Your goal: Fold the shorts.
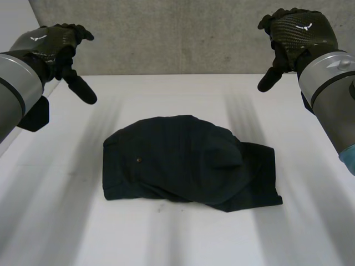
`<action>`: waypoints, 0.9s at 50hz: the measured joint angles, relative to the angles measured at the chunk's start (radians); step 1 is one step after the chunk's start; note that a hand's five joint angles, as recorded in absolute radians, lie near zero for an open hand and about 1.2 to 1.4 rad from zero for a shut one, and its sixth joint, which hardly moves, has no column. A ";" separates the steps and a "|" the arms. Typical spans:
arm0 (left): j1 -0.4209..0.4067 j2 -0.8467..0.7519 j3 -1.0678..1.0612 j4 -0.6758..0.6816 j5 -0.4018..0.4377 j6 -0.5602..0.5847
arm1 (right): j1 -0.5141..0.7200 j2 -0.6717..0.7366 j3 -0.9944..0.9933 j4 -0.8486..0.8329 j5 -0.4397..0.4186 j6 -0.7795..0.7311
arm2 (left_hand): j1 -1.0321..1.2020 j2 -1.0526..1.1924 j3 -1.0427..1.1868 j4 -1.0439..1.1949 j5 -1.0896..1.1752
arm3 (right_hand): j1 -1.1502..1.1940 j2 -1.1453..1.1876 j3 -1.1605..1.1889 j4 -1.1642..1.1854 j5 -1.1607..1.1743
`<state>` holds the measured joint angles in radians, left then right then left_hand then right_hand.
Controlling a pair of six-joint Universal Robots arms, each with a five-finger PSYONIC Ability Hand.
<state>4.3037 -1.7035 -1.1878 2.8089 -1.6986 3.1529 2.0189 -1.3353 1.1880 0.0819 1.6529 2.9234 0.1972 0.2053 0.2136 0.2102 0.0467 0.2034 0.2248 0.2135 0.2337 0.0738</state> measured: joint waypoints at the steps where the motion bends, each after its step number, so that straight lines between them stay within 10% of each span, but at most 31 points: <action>1: -0.002 -0.002 -0.003 0.004 0.000 0.000 | -0.003 0.000 -0.001 0.001 0.000 0.001 | 0.000 0.000 0.000 0.000 0.000 | 0.000 0.000 0.000 0.000 0.000; 17: 0.004 -0.136 -0.028 0.202 0.017 0.062 | -0.026 0.012 0.001 0.118 -0.138 -0.171 | 0.000 0.000 0.000 0.000 0.000 | 0.000 0.000 0.000 0.000 0.000; 33: 0.015 -0.575 0.080 0.264 0.130 0.362 | -0.051 0.054 0.015 0.206 -0.209 -0.272 | 0.088 0.069 0.060 0.065 0.058 | 0.000 0.000 0.000 0.000 0.000; 45: 0.037 -0.719 0.213 0.258 0.126 0.373 | -0.048 0.079 0.028 0.200 -0.204 -0.275 | 0.926 0.931 0.913 0.928 0.883 | 0.000 0.000 0.000 0.000 0.000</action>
<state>4.3409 -2.4220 -0.9748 3.0670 -1.5727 3.5263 1.9710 -1.2562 1.2165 0.2824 1.4494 2.6485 1.1233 1.1361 1.1269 1.1380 0.9298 0.2034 0.2248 0.2135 0.2337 0.0738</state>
